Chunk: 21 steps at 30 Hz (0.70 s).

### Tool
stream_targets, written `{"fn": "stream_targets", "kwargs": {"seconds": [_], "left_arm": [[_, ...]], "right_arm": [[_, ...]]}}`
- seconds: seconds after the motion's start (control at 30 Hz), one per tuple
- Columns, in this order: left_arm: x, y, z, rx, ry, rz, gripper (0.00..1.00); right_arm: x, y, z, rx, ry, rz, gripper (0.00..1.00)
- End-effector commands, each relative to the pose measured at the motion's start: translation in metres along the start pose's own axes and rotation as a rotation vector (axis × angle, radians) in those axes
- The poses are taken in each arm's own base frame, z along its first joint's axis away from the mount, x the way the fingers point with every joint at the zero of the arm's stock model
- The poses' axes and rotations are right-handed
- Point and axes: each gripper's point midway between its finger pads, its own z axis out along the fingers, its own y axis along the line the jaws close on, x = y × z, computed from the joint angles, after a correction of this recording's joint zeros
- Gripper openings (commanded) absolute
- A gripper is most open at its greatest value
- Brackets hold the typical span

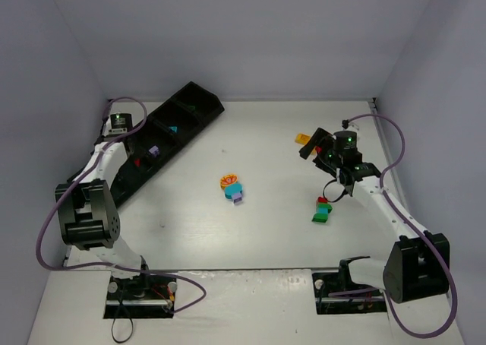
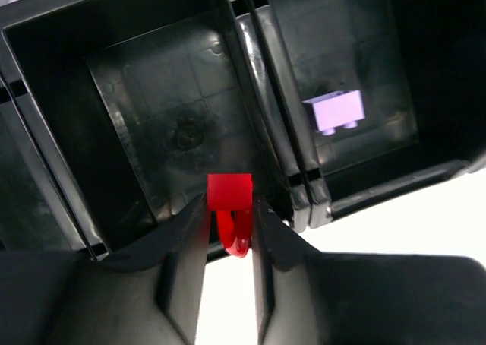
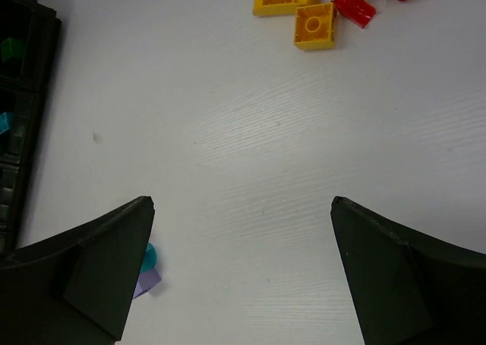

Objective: Sort the legos into containers by color

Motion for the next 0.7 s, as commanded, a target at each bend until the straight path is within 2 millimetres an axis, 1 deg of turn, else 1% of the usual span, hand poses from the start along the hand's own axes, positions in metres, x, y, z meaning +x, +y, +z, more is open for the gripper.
{"fn": "stream_targets", "kwargs": {"seconds": [0.0,0.07,0.1,0.13,0.17,0.23,0.27,0.3,0.33,0.37,0.4,0.43,0.47,0.5,0.53,0.57,0.6,0.63,0.67], "left_arm": [[-0.029,-0.001,-0.011,-0.016,-0.072,-0.032,0.28],[-0.029,0.000,-0.010,-0.027,-0.067,-0.028,0.34],[-0.028,0.000,-0.010,-0.030,-0.065,-0.028,0.36],[-0.028,0.001,-0.012,-0.030,-0.065,-0.028,0.41],[-0.028,0.000,-0.012,-0.026,-0.063,-0.028,0.42],[-0.026,0.000,-0.013,-0.022,-0.059,-0.030,0.46],[-0.026,0.000,-0.015,-0.023,-0.057,-0.031,0.48],[-0.026,0.000,-0.016,-0.019,-0.055,-0.037,0.49],[-0.028,-0.001,-0.022,-0.009,-0.062,-0.042,0.51],[-0.029,-0.002,-0.026,0.002,-0.067,-0.049,0.53],[-0.028,-0.005,-0.030,0.024,-0.064,-0.059,0.55],[-0.031,-0.009,-0.042,0.053,-0.079,-0.068,0.56],[-0.032,-0.013,-0.048,0.079,-0.084,-0.077,0.59],[-0.032,-0.018,-0.061,0.124,-0.093,-0.086,0.60],[-0.032,-0.020,-0.067,0.142,-0.096,-0.089,0.60],[-0.030,-0.025,-0.075,0.167,-0.099,-0.088,0.61],[-0.030,-0.027,-0.082,0.187,-0.104,-0.086,0.62],[-0.028,-0.029,-0.095,0.208,-0.115,-0.081,0.62],[-0.025,-0.033,-0.103,0.225,-0.117,-0.067,0.63]], "right_arm": [[-0.032,0.001,-0.009,0.023,-0.107,-0.068,0.98],[-0.032,-0.001,-0.008,0.032,-0.107,-0.088,0.98],[-0.035,-0.005,-0.006,0.059,-0.119,-0.094,0.97],[-0.034,-0.007,-0.003,0.069,-0.113,-0.103,0.96],[-0.034,-0.009,-0.001,0.076,-0.112,-0.106,0.95],[-0.032,-0.014,0.006,0.101,-0.100,-0.106,0.91],[-0.035,-0.012,0.008,0.104,-0.104,-0.102,0.89],[-0.036,-0.015,0.011,0.123,-0.106,-0.103,0.83],[-0.034,-0.018,0.019,0.143,-0.093,-0.103,0.80],[-0.041,-0.016,0.022,0.148,-0.104,-0.107,0.77],[-0.043,-0.017,0.025,0.161,-0.105,-0.110,0.68],[-0.042,-0.023,0.035,0.198,-0.100,-0.117,0.65],[-0.050,-0.021,0.037,0.209,-0.117,-0.121,0.61],[-0.053,-0.024,0.041,0.227,-0.121,-0.127,0.59],[-0.052,-0.031,0.050,0.262,-0.115,-0.136,0.58],[-0.054,-0.032,0.053,0.272,-0.115,-0.142,0.58],[-0.062,-0.027,0.057,0.272,-0.129,-0.152,0.59],[-0.058,-0.032,0.067,0.293,-0.111,-0.164,0.61],[-0.061,-0.034,0.071,0.308,-0.116,-0.171,0.62]]}}
